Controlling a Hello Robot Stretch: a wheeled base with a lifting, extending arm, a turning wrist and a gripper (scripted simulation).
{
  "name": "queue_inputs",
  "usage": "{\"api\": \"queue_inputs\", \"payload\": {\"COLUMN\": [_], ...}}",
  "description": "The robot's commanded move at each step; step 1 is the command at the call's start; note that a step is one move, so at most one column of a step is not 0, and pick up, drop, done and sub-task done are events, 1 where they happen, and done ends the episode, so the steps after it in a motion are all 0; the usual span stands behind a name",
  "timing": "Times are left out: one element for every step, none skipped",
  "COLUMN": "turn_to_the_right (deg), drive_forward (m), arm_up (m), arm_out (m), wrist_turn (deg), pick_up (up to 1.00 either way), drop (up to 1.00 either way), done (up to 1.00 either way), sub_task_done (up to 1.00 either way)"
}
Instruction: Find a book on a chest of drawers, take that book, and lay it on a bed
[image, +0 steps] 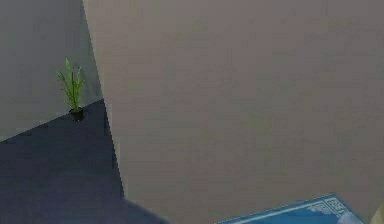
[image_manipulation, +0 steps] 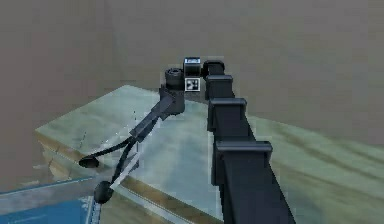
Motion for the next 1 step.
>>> {"api": "queue_inputs", "payload": {"turn_to_the_right": [0.0], "drive_forward": [0.0], "arm_up": [0.0], "arm_out": [-0.3], "wrist_turn": [0.0], "pick_up": [0.0], "drop": [0.0], "done": [0.0], "sub_task_done": [0.0]}}
